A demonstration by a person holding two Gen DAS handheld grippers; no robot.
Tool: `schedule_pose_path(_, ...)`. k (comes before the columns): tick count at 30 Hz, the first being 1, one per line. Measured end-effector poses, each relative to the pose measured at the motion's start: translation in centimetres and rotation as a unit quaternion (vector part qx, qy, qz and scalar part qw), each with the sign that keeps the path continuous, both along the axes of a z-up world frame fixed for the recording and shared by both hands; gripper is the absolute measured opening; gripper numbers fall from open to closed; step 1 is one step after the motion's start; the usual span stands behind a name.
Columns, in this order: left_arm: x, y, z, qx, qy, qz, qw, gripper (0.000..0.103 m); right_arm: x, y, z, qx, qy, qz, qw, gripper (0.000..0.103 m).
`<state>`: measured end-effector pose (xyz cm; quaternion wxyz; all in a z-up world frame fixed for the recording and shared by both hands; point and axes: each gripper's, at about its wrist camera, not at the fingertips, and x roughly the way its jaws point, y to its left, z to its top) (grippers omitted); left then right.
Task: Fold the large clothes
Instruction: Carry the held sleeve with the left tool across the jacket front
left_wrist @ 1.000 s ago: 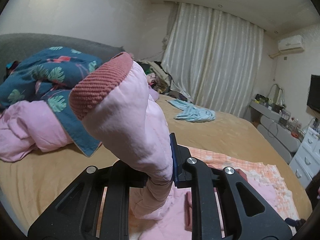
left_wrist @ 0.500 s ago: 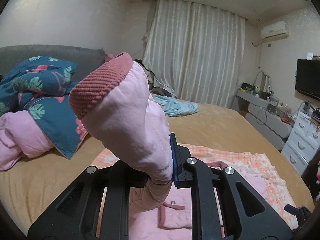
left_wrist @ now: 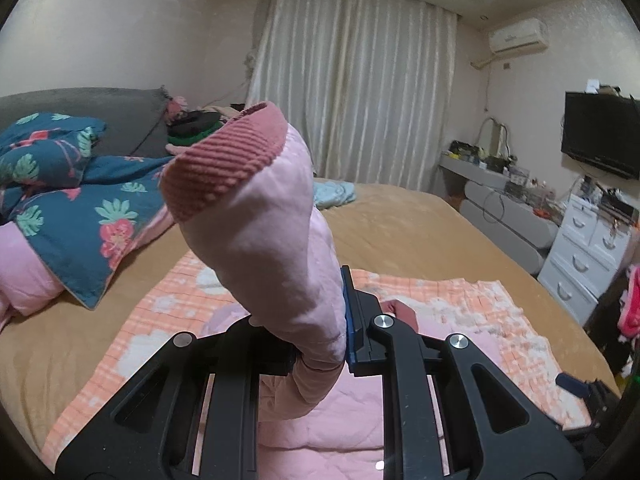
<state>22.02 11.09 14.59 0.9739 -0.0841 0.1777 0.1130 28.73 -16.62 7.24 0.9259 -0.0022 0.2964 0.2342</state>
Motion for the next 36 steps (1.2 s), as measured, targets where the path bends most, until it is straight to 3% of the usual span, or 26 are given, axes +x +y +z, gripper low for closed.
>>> schedule_pose_path(19,4.0,-6.0,-3.8,0.015,0.043,-0.063,0.9970,0.010,2.6,-5.5,-2.0,0.001,0.029,-0.076,0.997,0.099)
schedule_pose_path(36,6.7,-11.2,-9.5,0.051,0.108,-0.123,0.9852,0.011,3.9,-7.9,-3.1,0.011,0.052,-0.105,0.993,0.099)
